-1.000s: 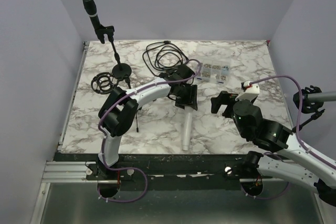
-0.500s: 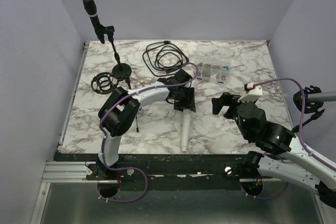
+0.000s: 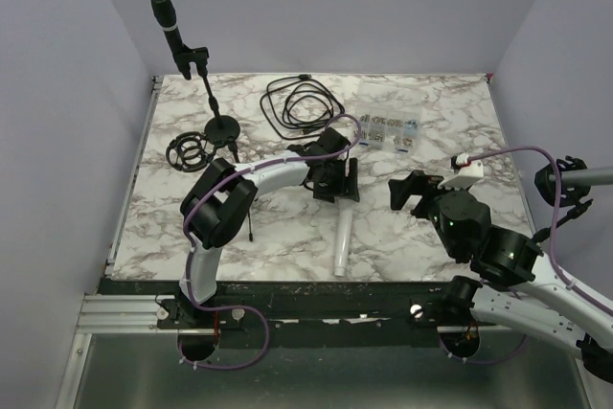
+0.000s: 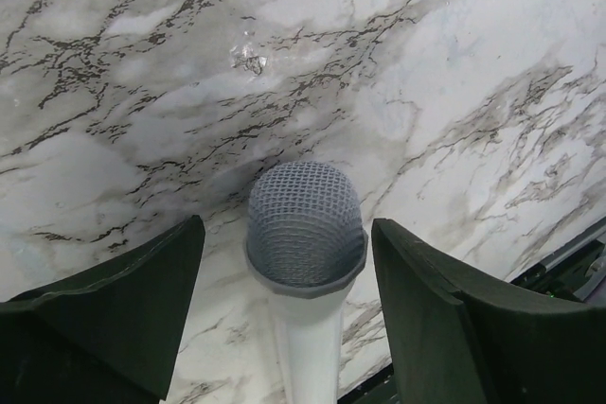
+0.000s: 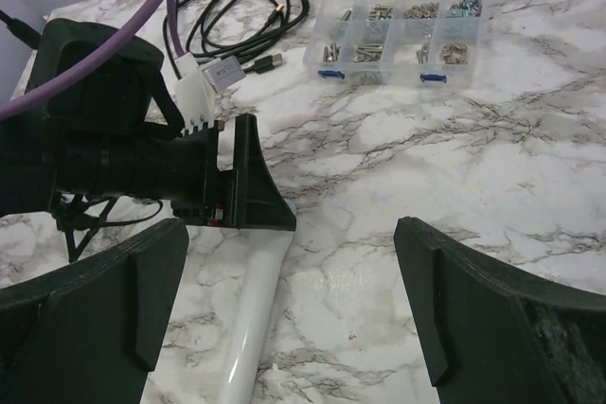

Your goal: Remove the microphone from the stand

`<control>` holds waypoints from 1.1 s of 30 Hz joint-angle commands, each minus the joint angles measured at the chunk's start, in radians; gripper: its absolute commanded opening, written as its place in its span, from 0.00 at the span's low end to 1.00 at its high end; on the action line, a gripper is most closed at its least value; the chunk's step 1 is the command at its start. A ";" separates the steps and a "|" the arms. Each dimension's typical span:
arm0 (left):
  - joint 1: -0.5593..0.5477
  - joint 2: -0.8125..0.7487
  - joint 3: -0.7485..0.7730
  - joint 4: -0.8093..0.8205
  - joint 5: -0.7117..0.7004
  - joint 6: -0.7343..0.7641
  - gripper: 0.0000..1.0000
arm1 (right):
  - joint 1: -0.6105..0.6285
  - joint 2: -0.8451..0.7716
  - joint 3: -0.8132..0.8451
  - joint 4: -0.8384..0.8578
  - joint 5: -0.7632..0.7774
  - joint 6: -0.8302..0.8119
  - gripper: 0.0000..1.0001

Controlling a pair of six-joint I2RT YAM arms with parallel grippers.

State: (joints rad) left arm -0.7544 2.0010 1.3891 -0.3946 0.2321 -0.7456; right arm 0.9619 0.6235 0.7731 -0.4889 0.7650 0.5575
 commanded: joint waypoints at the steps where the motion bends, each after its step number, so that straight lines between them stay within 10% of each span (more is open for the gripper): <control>1: 0.001 -0.009 -0.023 0.017 -0.056 0.024 0.75 | 0.000 0.003 -0.020 0.018 0.002 0.001 1.00; 13: 0.001 -0.190 0.078 -0.075 -0.016 0.098 0.98 | 0.000 0.044 -0.030 0.034 -0.046 -0.008 1.00; 23: 0.019 -0.488 0.160 -0.181 0.049 0.204 0.98 | 0.000 0.151 -0.041 0.148 -0.152 -0.016 1.00; 33: 0.063 -0.913 0.149 -0.336 -0.217 0.423 0.99 | -0.003 0.425 -0.008 0.476 -0.393 -0.055 1.00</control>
State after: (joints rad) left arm -0.7048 1.2339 1.5352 -0.6338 0.1734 -0.4522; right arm 0.9619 0.9394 0.7383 -0.2070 0.5377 0.5301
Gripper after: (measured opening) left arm 0.980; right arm 0.998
